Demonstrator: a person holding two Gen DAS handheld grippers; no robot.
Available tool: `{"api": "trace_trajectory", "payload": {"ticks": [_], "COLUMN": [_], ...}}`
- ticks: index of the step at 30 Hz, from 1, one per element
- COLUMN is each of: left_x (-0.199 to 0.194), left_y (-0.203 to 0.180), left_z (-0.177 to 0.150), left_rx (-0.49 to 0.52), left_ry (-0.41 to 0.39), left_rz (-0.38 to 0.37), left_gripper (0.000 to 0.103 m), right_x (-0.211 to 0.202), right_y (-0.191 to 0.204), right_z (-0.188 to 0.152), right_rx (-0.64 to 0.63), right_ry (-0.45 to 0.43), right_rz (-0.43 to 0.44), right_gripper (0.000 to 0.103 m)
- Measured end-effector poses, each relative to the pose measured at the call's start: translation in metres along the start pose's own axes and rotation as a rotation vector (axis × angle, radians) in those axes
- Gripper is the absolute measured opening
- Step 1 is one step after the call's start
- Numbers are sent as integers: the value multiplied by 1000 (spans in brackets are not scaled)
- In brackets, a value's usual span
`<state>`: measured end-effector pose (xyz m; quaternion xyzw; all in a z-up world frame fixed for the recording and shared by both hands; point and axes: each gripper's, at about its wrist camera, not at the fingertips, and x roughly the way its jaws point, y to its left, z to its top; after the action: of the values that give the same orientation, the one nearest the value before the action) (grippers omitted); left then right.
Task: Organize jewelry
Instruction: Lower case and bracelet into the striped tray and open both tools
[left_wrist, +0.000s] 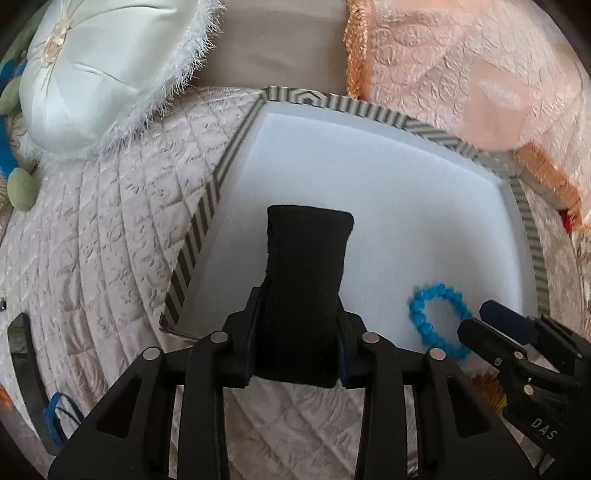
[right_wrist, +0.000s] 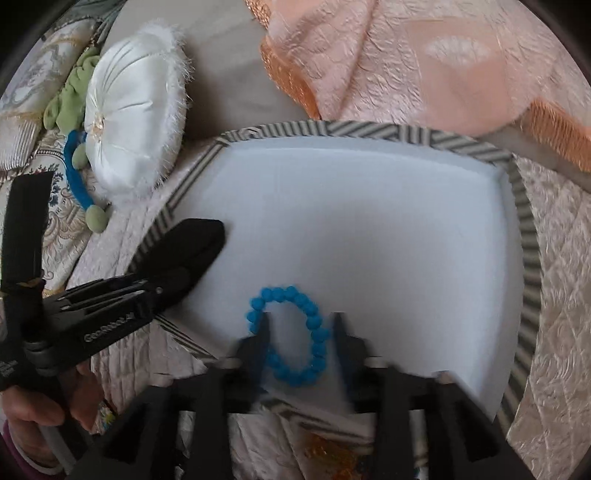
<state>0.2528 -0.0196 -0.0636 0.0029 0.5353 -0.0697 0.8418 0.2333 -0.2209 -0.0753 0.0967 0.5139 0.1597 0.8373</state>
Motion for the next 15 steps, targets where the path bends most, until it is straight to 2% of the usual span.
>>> {"api": "trace_trajectory", "payload": {"ticks": [2, 6, 11, 15], "left_x": [-3, -10, -28, -57], "left_y": [2, 11, 18, 16], "left_z": [-8, -17, -23, -34], "left_rx": [-1, -32, -59, -45], "left_ry": [3, -7, -42, -102], "left_rz": [0, 14, 31, 54], "left_gripper": [39, 54, 56, 56], "right_x": [-1, -9, -25, -48], "right_y": [1, 0, 4, 15], "right_z": [-6, -15, -16, -21], "right_rx": [-28, -22, -39, -60], "right_ry": [4, -15, -57, -118], "right_rz": [-8, -6, -24, -27], "right_gripper": [39, 39, 39, 39]}}
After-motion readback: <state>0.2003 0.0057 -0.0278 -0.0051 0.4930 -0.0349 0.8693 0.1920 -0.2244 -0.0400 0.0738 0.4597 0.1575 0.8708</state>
